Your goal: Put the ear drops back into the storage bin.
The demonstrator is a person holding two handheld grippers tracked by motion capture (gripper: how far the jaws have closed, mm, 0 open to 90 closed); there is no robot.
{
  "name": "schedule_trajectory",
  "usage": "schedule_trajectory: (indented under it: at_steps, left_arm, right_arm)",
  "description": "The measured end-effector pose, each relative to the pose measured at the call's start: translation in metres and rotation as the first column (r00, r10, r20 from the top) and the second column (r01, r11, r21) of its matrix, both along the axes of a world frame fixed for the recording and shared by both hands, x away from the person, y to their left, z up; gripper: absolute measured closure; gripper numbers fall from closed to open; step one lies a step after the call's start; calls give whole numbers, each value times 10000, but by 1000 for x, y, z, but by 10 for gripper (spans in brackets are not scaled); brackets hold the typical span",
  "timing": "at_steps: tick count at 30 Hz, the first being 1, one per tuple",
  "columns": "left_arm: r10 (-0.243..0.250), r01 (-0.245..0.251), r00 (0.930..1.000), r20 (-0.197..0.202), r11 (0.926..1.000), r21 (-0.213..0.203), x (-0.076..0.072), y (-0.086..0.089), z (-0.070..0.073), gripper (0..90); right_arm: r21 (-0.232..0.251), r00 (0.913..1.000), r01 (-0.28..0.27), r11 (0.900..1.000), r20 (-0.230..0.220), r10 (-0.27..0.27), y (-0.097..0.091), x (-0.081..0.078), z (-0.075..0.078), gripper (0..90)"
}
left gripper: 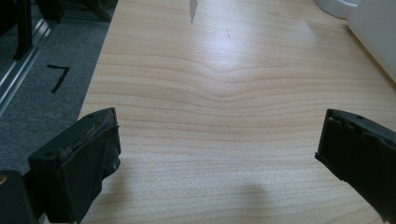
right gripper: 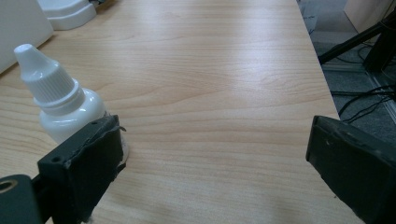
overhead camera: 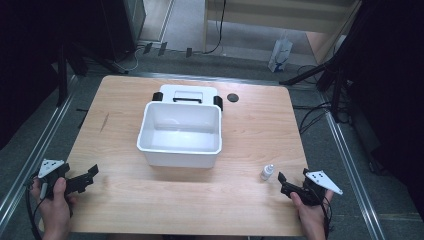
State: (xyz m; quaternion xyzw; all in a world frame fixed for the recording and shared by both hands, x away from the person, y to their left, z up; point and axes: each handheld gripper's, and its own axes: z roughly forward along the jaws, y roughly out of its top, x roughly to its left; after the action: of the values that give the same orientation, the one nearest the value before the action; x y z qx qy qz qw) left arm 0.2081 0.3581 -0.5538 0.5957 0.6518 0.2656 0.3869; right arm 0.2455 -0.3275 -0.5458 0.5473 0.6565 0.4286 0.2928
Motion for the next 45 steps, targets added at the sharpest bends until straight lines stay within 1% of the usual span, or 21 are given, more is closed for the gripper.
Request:
schedule_trajectory:
  at_steps: [5,10,13,15,19,21,25,27,28,29,30,34,36,37,38,39,40,42,43,44,45]
  left_arm:
    - [30,-30,10000,-32,10000,11,0,0,0,2]
    - [69,-69,10000,-32,10000,33,0,-1,0,2]
    - [68,-67,10000,-26,10000,57,0,-1,0,2]
    - [61,-61,10000,12,10000,1,0,0,0,2]
    - [87,-87,9999,56,9999,-65,0,0,0,2]
    - [64,-64,10000,54,10000,-53,0,0,0,2]
    - [43,-42,10000,29,9999,-103,0,1,0,2]
    - [-13,13,10000,14,9999,-110,0,1,0,2]
    - [-22,22,10000,11,9999,-102,0,1,0,2]
    - [-11,11,10000,-39,9999,-106,0,1,0,2]
    - [15,-15,10000,-36,9999,-137,1,0,0,2]
    - [-92,91,9999,-96,10000,-40,1,0,0,2]
    - [-101,100,9999,-125,9999,-54,1,0,0,2]
    - [-112,111,9998,-141,9999,-60,1,0,0,2]
    - [-116,115,9998,-156,9999,-71,1,0,0,2]
    - [-132,131,9998,-156,9999,-80,1,1,0,2]
    - [-115,113,9998,-141,9999,-113,1,1,0,2]
    - [-96,94,9999,-129,9998,-153,1,1,0,2]
    - [-109,107,9998,-141,9998,-157,1,1,0,2]
    - [-105,103,9998,-142,9998,-150,1,1,0,2]
    - [-102,100,9998,-150,9998,-149,1,1,0,2]
  right_arm:
    - [-23,10000,-4,10000,-12,4,0,0,0,50]
    - [-68,9999,-153,9999,3,153,1,-1,0,63]
    - [-149,9999,-74,9999,108,76,2,-2,0,105]
    - [-307,9999,-59,9995,85,62,3,-2,0,122]
    - [-509,9994,-240,9984,-250,227,6,0,0,126]
    - [-483,9982,-396,9980,-465,373,7,0,2,126]
    - [-673,9934,-849,9941,-824,792,10,0,8,126]
    - [-846,9877,-1176,9895,-1137,1077,11,0,12,127]
    - [-1017,9835,-1337,9858,-1361,1193,12,1,15,126]
    - [-1162,9810,-1439,9827,-1474,1262,12,1,17,127]
    - [-1386,9777,-1586,9776,-1598,1359,14,1,19,128]
    - [-2052,9569,-2239,9528,-2321,1749,20,2,30,140]
    - [-2382,9505,-2373,9418,-2573,1744,22,5,37,159]
    - [-2460,9461,-2430,9383,-2736,1733,23,7,40,172]
    - [-2540,9440,-2441,9359,-2831,1694,23,9,43,174]
    - [-2668,9395,-2509,9305,-2988,1677,25,11,46,181]
    - [-2722,9304,-2645,9252,-3243,1706,27,14,49,186]
    - [-3020,9189,-2843,9099,-3566,1687,31,18,53,201]
    - [-3066,9132,-2938,9054,-3698,1712,32,19,54,203]
    - [-3147,9040,-3119,8965,-3887,1781,35,21,56,203]
    - [-3193,8994,-3220,8913,-3970,1827,37,23,57,205]
